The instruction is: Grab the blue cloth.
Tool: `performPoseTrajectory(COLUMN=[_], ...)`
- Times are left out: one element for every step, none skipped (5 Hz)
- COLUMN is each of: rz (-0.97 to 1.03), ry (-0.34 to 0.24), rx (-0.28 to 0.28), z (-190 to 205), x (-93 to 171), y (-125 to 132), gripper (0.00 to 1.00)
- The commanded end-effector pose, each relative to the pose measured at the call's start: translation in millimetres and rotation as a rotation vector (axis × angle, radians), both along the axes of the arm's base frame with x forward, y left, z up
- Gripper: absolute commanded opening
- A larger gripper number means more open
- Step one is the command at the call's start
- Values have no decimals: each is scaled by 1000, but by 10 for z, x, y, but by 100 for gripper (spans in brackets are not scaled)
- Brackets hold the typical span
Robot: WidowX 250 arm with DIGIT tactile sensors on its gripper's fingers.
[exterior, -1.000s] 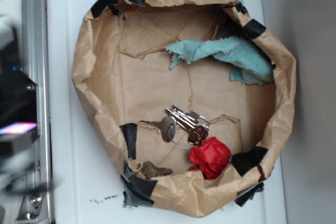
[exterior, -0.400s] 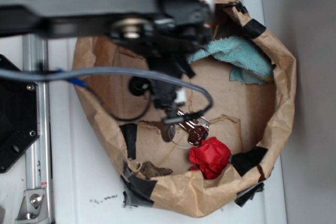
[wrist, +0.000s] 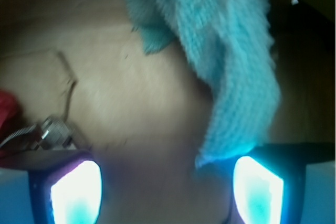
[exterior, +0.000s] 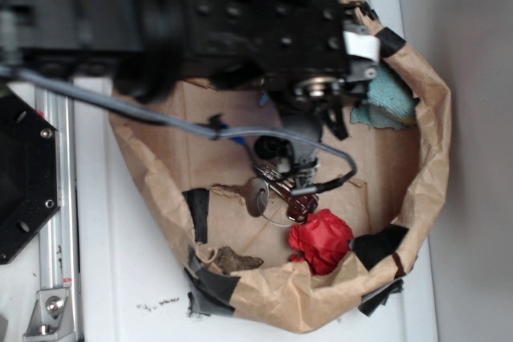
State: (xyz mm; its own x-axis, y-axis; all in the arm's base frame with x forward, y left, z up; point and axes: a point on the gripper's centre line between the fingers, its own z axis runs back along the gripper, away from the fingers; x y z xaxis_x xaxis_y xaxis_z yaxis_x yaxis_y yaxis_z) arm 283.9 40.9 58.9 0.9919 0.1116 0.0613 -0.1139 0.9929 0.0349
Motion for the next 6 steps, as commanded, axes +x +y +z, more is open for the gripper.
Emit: performPoseTrajectory(rz=[-14,14,66,85,103,109], ry=[-49,-48,-26,19,70,81], rx=[78,112,136,154,249,284], z=[235,202,54,-118,-257,-277], x=[401,485,498,503,513,534], y=[202,272,369,438,503,567], gripper=[100,72,0,0,0,0])
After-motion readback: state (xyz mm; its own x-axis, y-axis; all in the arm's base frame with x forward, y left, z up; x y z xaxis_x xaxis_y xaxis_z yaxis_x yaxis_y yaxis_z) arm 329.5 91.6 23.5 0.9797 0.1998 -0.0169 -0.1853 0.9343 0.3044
